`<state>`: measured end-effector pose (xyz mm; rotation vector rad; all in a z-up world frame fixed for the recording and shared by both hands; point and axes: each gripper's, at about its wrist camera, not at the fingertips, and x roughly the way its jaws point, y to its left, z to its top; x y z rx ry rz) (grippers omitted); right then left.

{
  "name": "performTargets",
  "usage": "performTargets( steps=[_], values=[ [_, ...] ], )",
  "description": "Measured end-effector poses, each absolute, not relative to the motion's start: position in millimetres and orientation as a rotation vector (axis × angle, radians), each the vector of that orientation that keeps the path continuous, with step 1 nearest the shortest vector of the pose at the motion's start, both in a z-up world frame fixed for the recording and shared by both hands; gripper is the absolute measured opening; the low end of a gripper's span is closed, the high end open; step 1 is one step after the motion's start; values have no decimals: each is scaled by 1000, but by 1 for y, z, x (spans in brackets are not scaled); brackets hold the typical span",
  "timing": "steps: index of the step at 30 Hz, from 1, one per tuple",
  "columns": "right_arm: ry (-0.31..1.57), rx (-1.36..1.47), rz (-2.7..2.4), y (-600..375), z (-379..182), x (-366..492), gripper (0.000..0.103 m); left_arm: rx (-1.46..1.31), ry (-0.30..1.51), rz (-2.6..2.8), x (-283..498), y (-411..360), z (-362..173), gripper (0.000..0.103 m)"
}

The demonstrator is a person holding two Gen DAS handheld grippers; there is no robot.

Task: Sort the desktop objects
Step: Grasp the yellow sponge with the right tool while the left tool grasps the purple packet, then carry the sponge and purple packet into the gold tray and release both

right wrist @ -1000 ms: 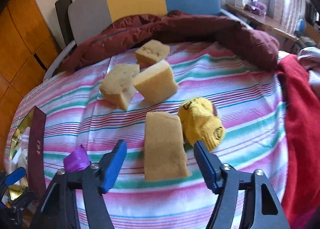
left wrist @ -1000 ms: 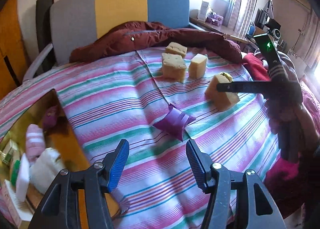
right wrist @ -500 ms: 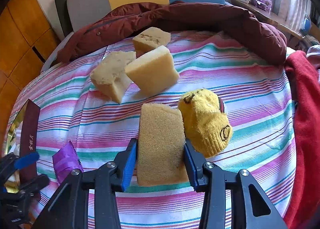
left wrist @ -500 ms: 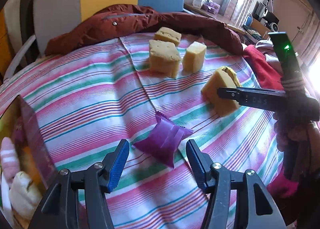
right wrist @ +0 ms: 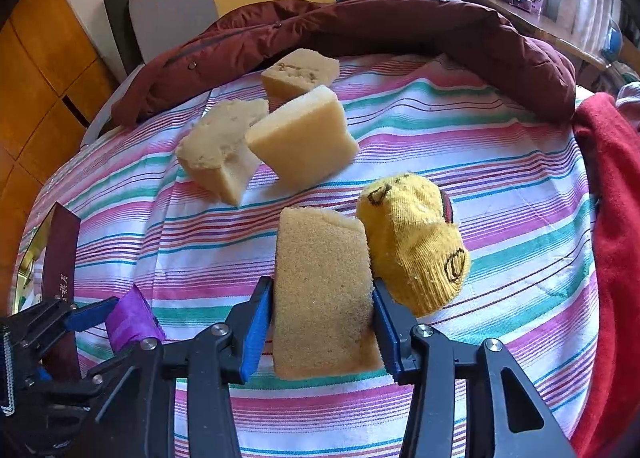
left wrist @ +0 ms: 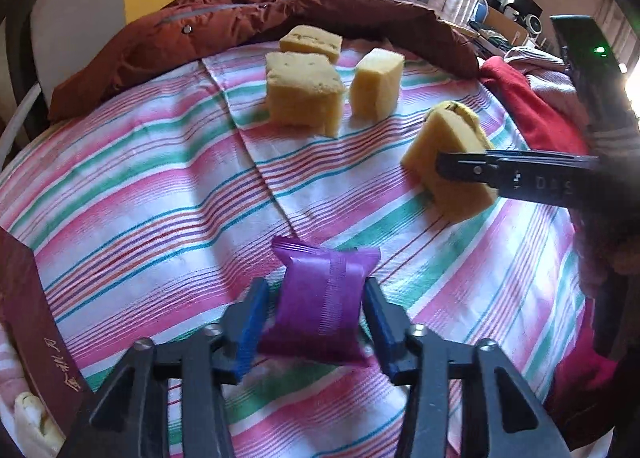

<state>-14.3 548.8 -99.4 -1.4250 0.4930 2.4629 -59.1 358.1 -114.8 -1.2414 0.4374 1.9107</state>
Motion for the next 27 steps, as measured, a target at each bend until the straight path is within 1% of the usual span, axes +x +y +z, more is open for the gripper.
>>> performTargets(
  steps=[1, 3, 6, 11, 22, 27],
  values=[
    [493, -1428, 2463, 549, -100, -15, 49, -1246, 428, 1914, -60, 357, -116, 42],
    [473, -1433, 2465, 548, -100, -16, 48, -1239, 399, 1926, -60, 353, -117, 37],
    [438, -1434, 2476, 545, -100, -16, 46, -1248, 353, 1940, -61, 347, -116, 37],
    [446, -1428, 2523, 540, -96, -15, 45, -1251, 267, 1967, -56, 331, -106, 36],
    [414, -1415, 2695, 509, -82, -14, 45, -1176, 220, 2089, -42, 296, -67, 37],
    [399, -1407, 2748, 499, -78, -13, 45, -1148, 203, 2169, -34, 267, -50, 36]
  ],
)
